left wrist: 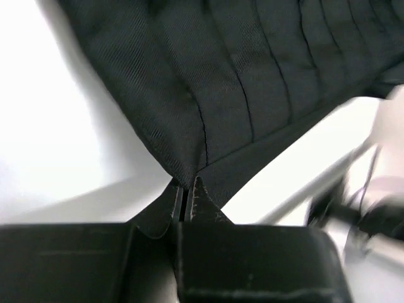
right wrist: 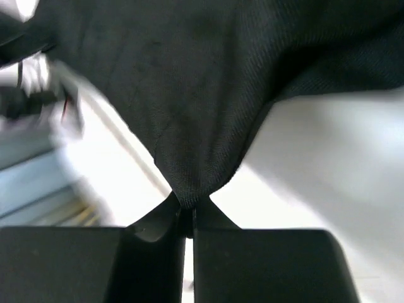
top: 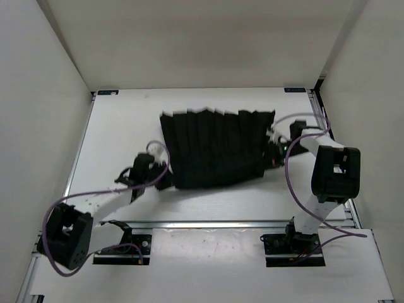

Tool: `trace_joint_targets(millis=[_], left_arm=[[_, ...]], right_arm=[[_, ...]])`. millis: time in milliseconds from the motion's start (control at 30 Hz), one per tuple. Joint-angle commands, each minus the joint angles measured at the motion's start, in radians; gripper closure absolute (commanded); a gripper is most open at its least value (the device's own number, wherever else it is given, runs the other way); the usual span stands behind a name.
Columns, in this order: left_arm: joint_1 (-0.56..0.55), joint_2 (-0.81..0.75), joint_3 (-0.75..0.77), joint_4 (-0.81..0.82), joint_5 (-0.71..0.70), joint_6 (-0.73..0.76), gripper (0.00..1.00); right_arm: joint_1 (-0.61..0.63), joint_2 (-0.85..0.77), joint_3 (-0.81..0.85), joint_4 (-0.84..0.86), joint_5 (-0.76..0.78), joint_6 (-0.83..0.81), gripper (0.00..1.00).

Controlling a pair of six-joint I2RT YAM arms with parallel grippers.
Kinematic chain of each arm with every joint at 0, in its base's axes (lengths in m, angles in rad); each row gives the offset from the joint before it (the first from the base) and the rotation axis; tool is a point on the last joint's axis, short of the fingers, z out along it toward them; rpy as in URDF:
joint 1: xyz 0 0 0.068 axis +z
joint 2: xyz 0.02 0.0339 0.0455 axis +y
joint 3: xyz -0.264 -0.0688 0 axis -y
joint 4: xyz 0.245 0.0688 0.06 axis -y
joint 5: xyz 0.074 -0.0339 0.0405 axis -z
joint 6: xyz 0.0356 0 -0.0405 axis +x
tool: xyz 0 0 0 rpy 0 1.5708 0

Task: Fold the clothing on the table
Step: Fold the skirt

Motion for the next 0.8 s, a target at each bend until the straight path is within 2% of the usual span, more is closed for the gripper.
trace_joint_targets(millis=[0, 67, 200, 233, 333, 433, 467, 500, 567, 600, 700, 767], left_arm=[[-0.037, -0.216, -0.237, -0.030, -0.035, -0.096, 1.00], [-0.010, -0.348, -0.359, -0.105, -0.009, -0.146, 1.00], [0.109, -0.717, -0.422, -0.303, 0.023, -0.168, 1.00], [0.167, -0.804, -0.431, -0.369, 0.052, -0.174, 1.00], [0.270, -0.943, -0.453, -0.472, 0.140, -0.183, 1.00], [0.245, -0.998, -0.442, -0.509, 0.114, -0.208, 1.00], [0.213, -0.999, -0.441, -0.502, 0.093, -0.225, 1.00], [0.168, -0.997, -0.441, -0.495, 0.085, -0.242, 1.00], [0.106, -0.977, -0.461, -0.442, 0.050, -0.271, 1.00], [0.070, -0.968, -0.468, -0.428, 0.040, -0.292, 1.00], [0.016, -0.957, -0.481, -0.380, 0.011, -0.325, 1.00], [0.008, -0.949, -0.490, -0.367, 0.023, -0.328, 1.00]], right_arm=[[-0.019, -0.069, -0.158, -0.134, 0.060, -0.144, 1.00], [-0.020, -0.080, -0.226, -0.142, 0.073, -0.142, 1.00], [-0.006, -0.096, -0.276, -0.153, 0.106, -0.159, 1.00], [0.000, -0.104, -0.275, -0.162, 0.108, -0.161, 1.00], [0.001, -0.126, -0.264, -0.160, 0.135, -0.203, 1.00], [-0.023, -0.190, -0.279, -0.151, 0.158, -0.269, 1.00], [-0.029, -0.219, -0.286, -0.140, 0.165, -0.277, 0.91], [-0.044, -0.251, -0.305, -0.117, 0.192, -0.271, 0.86], [-0.067, -0.265, -0.332, -0.096, 0.232, -0.265, 0.55], [-0.077, -0.276, -0.330, -0.096, 0.237, -0.257, 0.44], [-0.069, -0.285, -0.330, -0.103, 0.241, -0.222, 0.27], [-0.030, -0.294, -0.355, -0.099, 0.254, -0.207, 0.26]])
